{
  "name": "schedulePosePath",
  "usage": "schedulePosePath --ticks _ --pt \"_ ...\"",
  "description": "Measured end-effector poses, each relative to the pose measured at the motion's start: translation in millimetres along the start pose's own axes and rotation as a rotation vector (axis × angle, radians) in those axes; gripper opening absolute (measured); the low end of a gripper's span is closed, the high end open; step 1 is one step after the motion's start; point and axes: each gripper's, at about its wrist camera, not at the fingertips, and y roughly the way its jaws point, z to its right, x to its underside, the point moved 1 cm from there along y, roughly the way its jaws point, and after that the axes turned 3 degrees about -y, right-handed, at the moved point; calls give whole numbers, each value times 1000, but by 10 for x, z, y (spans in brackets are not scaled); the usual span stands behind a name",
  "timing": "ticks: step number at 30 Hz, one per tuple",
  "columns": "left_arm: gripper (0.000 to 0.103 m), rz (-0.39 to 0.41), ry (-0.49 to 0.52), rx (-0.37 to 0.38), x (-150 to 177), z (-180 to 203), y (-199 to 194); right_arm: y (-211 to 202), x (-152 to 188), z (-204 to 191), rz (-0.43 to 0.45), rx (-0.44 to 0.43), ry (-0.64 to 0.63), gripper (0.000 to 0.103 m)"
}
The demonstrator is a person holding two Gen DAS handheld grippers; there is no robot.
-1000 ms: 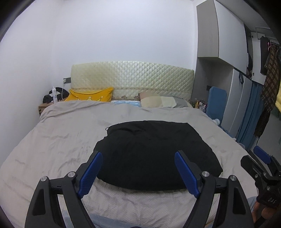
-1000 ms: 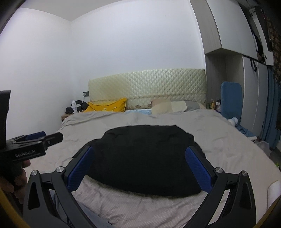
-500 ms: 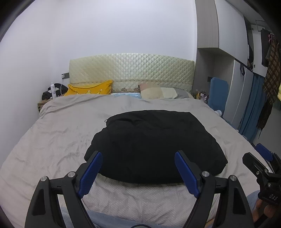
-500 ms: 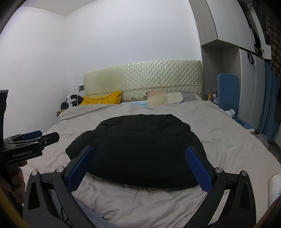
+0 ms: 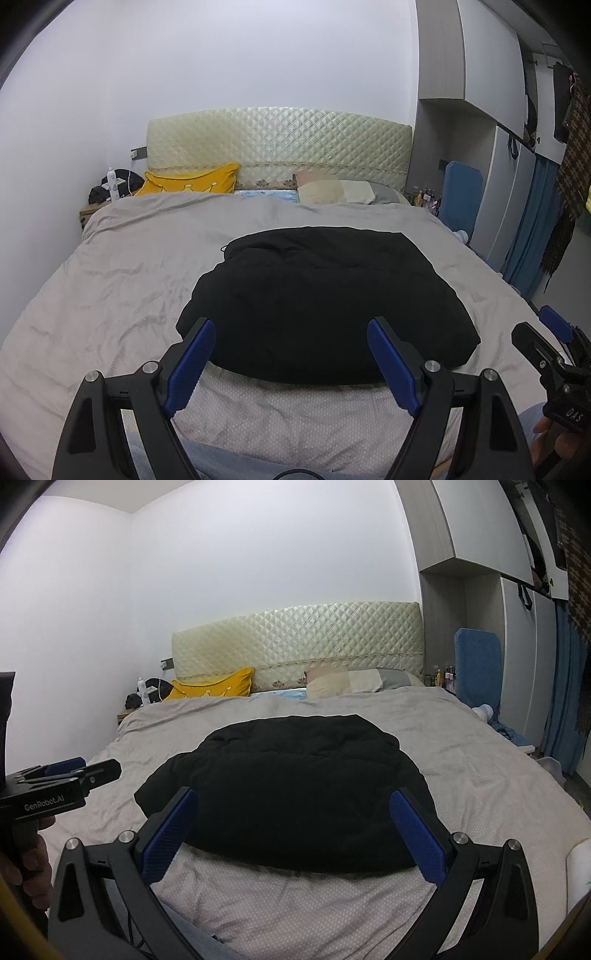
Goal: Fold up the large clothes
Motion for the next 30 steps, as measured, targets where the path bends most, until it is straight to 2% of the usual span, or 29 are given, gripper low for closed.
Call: schedulePosePath --ticks 5,9,23,30 --pt "84 -20 -16 11 -6 -23 43 -22 19 22 16 -7 3 103" --pt "97 -13 -10 2 -3 -3 47 -20 13 54 18 4 11 103" --pt "97 -27 -3 -9 8 44 43 -29 24 53 12 11 9 103" --pt "97 -6 -18 9 6 22 -18 -20 19 55 14 14 7 103"
